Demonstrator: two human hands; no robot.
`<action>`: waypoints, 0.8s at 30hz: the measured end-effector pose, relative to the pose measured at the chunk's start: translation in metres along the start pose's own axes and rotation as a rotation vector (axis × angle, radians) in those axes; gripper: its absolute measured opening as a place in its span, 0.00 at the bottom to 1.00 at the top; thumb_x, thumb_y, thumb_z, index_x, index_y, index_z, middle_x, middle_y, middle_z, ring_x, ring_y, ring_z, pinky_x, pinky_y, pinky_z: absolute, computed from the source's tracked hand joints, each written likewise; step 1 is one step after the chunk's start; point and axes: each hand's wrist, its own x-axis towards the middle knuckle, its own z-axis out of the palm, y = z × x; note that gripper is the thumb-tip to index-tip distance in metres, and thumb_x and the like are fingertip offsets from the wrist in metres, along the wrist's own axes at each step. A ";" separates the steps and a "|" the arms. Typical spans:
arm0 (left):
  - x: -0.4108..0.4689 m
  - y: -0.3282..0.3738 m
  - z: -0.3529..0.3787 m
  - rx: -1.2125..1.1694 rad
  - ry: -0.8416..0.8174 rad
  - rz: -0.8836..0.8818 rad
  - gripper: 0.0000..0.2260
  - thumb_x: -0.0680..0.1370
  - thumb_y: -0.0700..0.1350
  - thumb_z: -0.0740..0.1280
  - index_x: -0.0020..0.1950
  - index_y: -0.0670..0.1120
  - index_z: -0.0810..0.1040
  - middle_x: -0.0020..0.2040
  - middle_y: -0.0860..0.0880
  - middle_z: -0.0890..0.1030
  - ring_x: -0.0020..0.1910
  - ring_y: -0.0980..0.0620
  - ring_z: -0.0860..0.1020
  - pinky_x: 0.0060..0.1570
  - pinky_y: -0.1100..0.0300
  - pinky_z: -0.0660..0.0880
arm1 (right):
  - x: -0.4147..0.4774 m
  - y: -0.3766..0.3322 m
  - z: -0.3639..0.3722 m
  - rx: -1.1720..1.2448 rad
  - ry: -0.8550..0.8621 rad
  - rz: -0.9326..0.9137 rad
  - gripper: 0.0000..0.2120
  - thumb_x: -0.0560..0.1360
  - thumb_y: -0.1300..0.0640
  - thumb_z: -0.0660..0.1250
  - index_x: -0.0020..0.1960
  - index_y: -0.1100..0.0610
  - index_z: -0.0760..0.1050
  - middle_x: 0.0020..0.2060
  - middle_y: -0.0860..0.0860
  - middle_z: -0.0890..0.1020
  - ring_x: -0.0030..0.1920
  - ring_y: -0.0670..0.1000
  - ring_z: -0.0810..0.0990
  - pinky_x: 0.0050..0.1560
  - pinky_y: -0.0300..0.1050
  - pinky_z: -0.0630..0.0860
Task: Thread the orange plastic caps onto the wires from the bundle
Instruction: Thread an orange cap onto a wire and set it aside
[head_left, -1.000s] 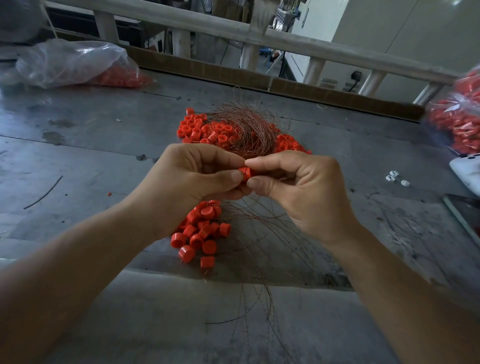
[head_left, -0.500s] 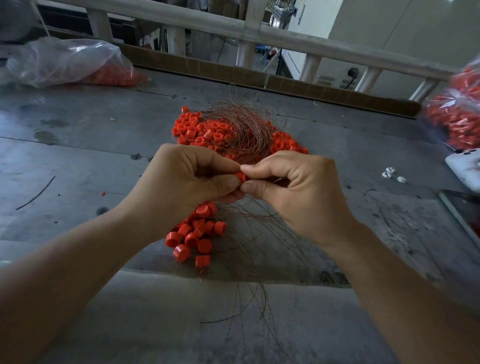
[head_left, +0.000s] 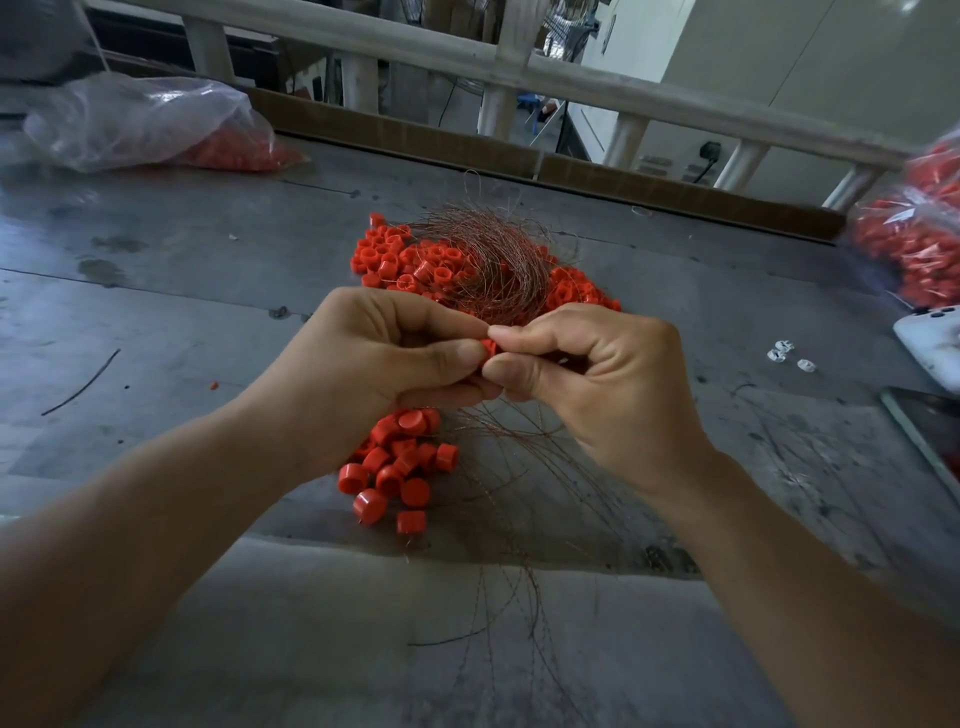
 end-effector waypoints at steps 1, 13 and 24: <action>0.000 0.000 0.000 -0.003 -0.003 -0.001 0.09 0.60 0.43 0.69 0.37 0.48 0.85 0.35 0.46 0.84 0.36 0.52 0.83 0.34 0.67 0.77 | 0.001 0.000 0.000 0.011 -0.008 0.000 0.13 0.65 0.58 0.72 0.50 0.57 0.78 0.38 0.44 0.80 0.38 0.41 0.80 0.40 0.36 0.78; -0.001 0.001 -0.005 -0.029 -0.082 -0.065 0.16 0.62 0.40 0.68 0.49 0.44 0.79 0.35 0.45 0.83 0.35 0.52 0.83 0.33 0.66 0.77 | 0.000 -0.001 0.002 0.011 0.011 -0.087 0.12 0.63 0.60 0.73 0.47 0.56 0.77 0.35 0.46 0.78 0.37 0.43 0.79 0.40 0.36 0.76; -0.001 0.003 -0.012 -0.059 -0.212 -0.120 0.21 0.60 0.44 0.78 0.52 0.48 0.81 0.39 0.40 0.83 0.37 0.47 0.83 0.33 0.63 0.79 | 0.004 -0.003 -0.006 0.021 -0.288 0.048 0.12 0.67 0.53 0.69 0.51 0.48 0.76 0.39 0.42 0.75 0.43 0.40 0.76 0.47 0.36 0.74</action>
